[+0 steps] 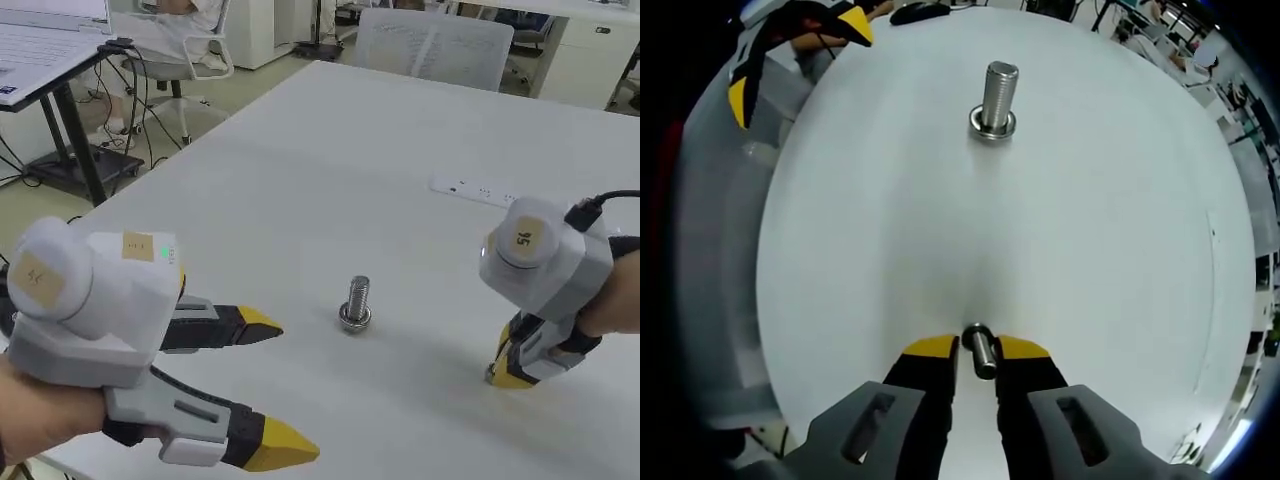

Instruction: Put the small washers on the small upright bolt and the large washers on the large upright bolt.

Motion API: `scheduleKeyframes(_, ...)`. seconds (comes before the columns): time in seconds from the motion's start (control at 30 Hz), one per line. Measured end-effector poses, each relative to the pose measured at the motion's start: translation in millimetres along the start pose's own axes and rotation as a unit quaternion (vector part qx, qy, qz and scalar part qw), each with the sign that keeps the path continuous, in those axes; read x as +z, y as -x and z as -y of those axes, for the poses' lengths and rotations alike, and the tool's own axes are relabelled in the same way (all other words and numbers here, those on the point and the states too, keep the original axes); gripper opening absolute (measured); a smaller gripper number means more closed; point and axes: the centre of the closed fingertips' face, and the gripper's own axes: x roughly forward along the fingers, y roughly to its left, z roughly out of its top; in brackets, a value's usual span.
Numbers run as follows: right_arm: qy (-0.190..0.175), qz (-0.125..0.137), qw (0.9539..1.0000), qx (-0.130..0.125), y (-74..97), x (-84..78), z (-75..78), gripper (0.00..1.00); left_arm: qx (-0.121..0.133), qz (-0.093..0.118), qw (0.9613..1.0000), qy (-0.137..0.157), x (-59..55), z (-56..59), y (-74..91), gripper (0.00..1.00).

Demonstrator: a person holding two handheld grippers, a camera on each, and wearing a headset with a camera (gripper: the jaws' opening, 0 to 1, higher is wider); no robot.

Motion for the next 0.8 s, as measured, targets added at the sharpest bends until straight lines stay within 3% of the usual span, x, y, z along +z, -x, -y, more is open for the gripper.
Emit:
scheduleKeyframes(0.37,-0.011,0.014,0.9998,-0.010,8.2,0.8,-2.2,0.18,-0.003,0.000,1.0000,-0.002,0.5,1.1,-0.3,0.68)
scheduleKeyframes(0.8,-0.030,0.052,0.9974,-0.041,30.1,4.2,-2.8,0.23,-0.009,0.003,0.9999,-0.006,2.4,4.2,-0.6,0.68)
